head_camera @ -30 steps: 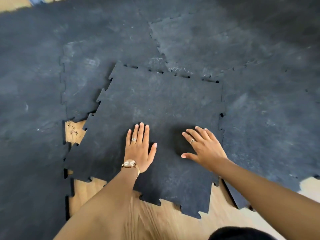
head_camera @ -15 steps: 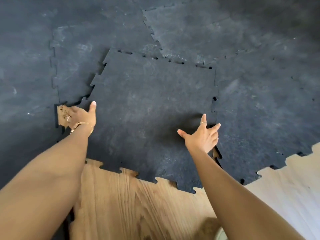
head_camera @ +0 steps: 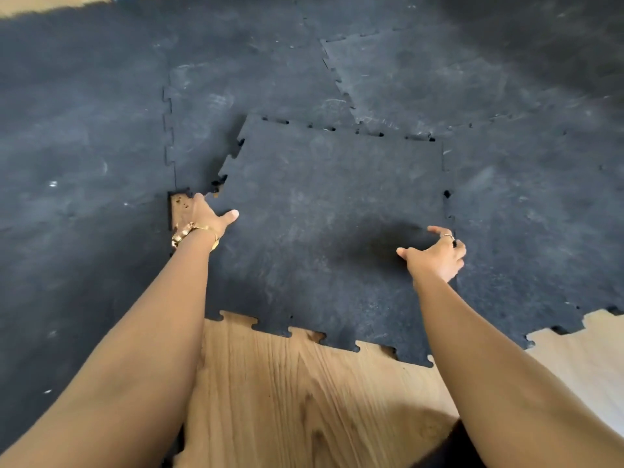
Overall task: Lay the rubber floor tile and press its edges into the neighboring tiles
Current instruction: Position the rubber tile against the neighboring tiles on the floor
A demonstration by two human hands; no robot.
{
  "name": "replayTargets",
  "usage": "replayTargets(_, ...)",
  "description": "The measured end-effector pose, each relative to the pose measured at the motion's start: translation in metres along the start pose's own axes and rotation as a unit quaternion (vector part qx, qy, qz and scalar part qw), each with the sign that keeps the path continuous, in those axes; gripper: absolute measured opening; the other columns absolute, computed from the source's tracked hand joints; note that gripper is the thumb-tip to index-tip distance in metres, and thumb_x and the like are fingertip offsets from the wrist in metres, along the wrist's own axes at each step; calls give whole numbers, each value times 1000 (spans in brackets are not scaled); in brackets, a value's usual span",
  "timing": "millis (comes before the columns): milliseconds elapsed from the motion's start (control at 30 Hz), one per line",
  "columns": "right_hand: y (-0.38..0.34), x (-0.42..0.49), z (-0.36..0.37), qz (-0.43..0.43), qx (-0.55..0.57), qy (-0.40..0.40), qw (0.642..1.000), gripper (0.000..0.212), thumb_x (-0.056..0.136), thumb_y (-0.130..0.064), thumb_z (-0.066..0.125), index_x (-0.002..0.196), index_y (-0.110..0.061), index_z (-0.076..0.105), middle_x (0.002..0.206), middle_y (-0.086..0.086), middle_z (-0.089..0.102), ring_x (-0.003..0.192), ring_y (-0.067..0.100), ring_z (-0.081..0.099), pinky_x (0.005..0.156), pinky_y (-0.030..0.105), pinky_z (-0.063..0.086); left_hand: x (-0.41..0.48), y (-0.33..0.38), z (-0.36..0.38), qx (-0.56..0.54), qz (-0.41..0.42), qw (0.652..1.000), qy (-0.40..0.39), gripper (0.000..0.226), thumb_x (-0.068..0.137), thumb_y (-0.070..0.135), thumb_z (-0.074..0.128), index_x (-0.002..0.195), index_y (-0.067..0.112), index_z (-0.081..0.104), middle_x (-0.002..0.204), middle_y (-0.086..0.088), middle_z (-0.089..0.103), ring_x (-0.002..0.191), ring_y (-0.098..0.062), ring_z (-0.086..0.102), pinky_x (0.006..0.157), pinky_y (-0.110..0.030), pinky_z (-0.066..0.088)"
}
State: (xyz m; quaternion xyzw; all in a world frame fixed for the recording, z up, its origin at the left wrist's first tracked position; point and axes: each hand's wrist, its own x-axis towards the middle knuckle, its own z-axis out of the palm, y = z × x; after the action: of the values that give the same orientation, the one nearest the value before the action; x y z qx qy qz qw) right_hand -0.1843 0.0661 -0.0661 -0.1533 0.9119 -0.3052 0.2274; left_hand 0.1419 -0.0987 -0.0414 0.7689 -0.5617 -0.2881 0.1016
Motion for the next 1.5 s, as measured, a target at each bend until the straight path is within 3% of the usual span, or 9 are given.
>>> replayTargets(300,-26,22,-25,128,110,5,986,81,57,-35,91,124,-23,47,136,14,44,116,36,53,99,45,44,-73,-59,3,-64,-44,997,-7,84,75,60,72,144,28,37,139,-16,50,126,-44,47,101,-56,42)
replayTargets(467,-25,20,-14,165,136,-20,977,105,66,-31,89,146,-9,25,142,16,47,128,36,46,99,44,42,-106,-82,-4,-120,-96,987,55,55,68,57,78,106,19,65,111,-9,65,108,-36,57,88,-46,49)
replayTargets(533,-28,17,-15,178,152,-40,971,97,64,-30,90,142,-9,36,141,13,48,129,33,46,99,43,45,-119,-93,-2,-144,-125,979,72,47,67,55,79,95,20,65,101,-7,65,95,-33,58,78,-42,49)
replayTargets(700,-41,9,-17,131,104,-68,984,74,66,-27,89,127,-9,50,130,12,57,121,32,52,102,48,44,-145,-108,7,-123,-146,977,93,59,65,62,75,101,17,59,103,-9,67,95,-36,59,79,-46,51)
replayTargets(900,-45,5,-15,100,57,-71,991,66,74,-28,84,127,-10,50,126,12,60,124,31,47,105,46,40,-165,-101,4,-63,-139,984,89,76,78,56,71,136,16,40,120,-22,60,110,-48,55,88,-53,47)
replayTargets(1100,-42,11,1,85,22,-89,992,77,71,-35,84,133,-12,43,131,12,56,132,31,33,102,51,41,-149,-109,-18,142,-191,968,-80,82,73,73,59,132,19,40,109,-19,65,98,-44,64,85,-46,53)
replayTargets(1200,-37,16,3,75,-5,-100,992,81,76,-40,80,140,-15,37,137,12,52,136,31,30,107,51,35,-142,-57,-39,327,-109,937,-58,53,85,58,60,116,15,58,118,-14,64,108,-35,62,76,-34,44)
replayTargets(1333,-33,17,5,58,-45,-95,993,77,79,-43,76,141,-16,39,140,10,51,138,30,29,108,48,30,-110,55,-22,252,84,964,25,43,90,54,54,107,16,56,112,-11,62,105,-37,59,70,-36,40)
replayTargets(1500,-40,17,5,81,-26,-71,994,69,78,-27,81,138,-16,48,141,7,43,127,35,44,103,48,36,-46,164,66,224,294,918,-142,84,79,60,68,141,13,37,142,-11,39,131,-35,43,93,-46,45)
